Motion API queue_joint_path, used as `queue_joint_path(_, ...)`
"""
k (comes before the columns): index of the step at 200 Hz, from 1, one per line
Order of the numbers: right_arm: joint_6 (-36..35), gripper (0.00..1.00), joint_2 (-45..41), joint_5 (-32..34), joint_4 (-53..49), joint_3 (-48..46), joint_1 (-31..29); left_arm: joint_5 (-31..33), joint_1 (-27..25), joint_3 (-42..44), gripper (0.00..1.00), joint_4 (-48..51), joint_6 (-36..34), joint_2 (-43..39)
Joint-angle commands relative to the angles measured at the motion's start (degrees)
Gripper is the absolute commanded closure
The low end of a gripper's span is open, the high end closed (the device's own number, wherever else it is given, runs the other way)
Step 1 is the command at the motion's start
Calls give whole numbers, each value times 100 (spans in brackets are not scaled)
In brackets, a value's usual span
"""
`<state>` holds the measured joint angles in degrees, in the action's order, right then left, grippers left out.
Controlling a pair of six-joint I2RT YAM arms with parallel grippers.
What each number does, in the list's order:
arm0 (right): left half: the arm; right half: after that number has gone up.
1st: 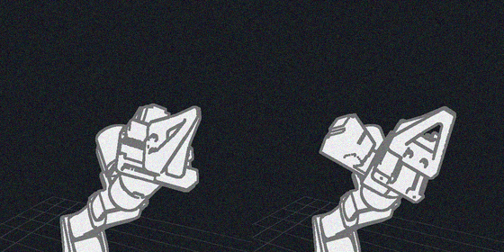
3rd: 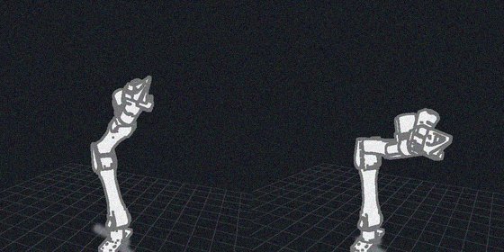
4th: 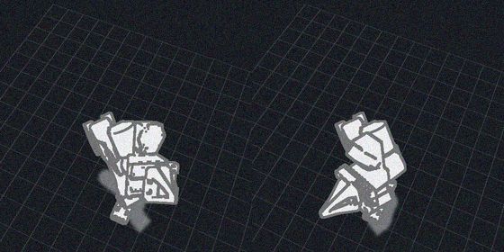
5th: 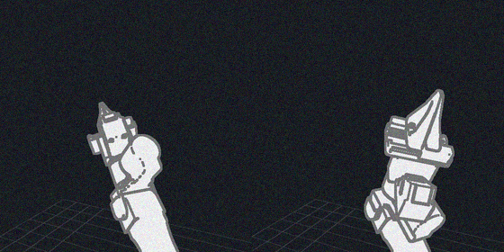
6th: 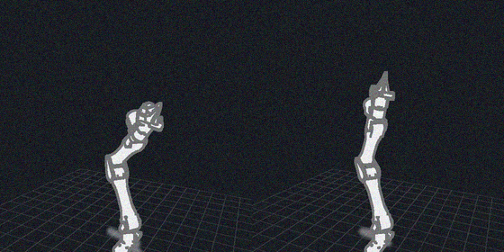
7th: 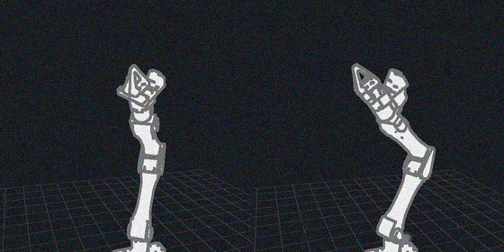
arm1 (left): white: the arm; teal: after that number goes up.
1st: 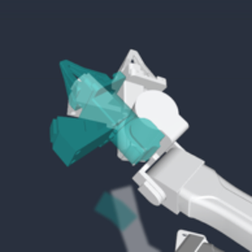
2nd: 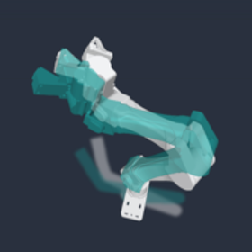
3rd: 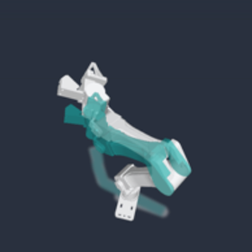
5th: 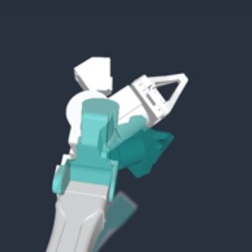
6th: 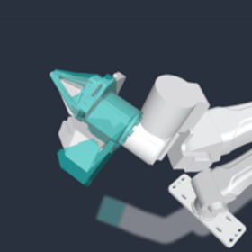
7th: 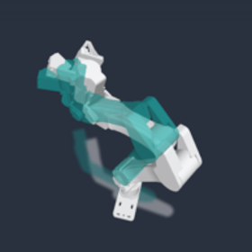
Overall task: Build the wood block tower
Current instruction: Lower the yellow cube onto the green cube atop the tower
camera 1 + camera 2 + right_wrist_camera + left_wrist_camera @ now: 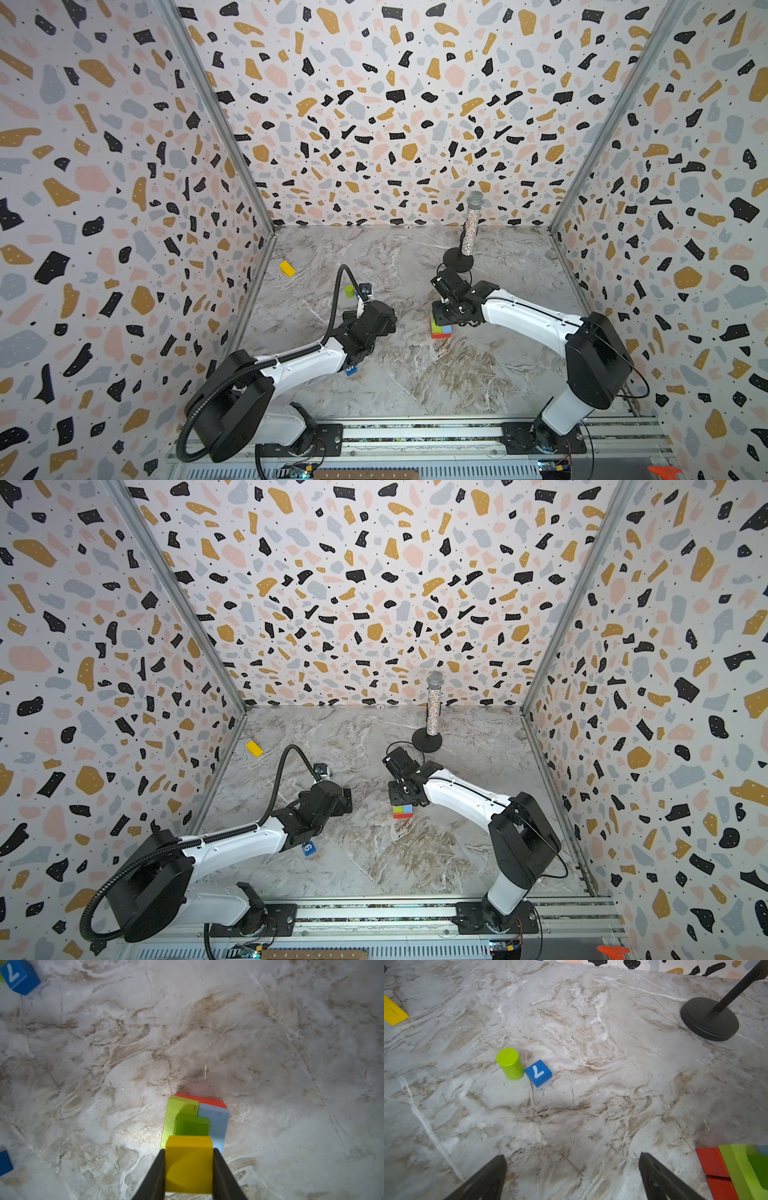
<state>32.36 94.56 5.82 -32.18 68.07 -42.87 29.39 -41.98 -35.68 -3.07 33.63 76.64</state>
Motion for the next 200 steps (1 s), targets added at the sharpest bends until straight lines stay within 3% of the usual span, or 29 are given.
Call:
queue_joint_path(1, 61, 71, -36, 76, -7, -6, -29, 14, 51, 72, 0, -154, -14, -122)
queue_joint_path(102, 47, 64, -52, 220, 70, -64, -30, -45, 71, 88, 0, -176, -2, -124)
queue_joint_path(200, 25, 64, 75, 146, 67, -74, -72, -97, 93, 70, 0, -185, 6, -103)
